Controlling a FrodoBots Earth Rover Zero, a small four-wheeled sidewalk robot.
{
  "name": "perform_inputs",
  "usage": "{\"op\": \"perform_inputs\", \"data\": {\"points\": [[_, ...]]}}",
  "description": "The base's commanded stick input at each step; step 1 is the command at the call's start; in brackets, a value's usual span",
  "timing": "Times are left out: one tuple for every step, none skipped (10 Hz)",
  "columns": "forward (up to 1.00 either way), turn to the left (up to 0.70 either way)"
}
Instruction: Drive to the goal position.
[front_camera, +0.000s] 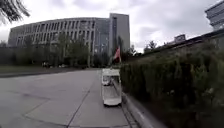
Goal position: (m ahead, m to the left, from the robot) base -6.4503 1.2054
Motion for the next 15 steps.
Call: {"op": "perform_inputs", "data": {"points": [[0.0, 0.7], [0.0, 0.7], [0.0, 0.7], [0.0, 0.7], [0.0, 0.7], [0.0, 0.7], [0.0, 0.7], [0.0, 0.7], [0.0, 0.7], [0.0, 0.7], [0.0, 0.7], [0.0, 0.7], [0.0, 0.7], [0.0, 0.7], [0.0, 0.7]]}}
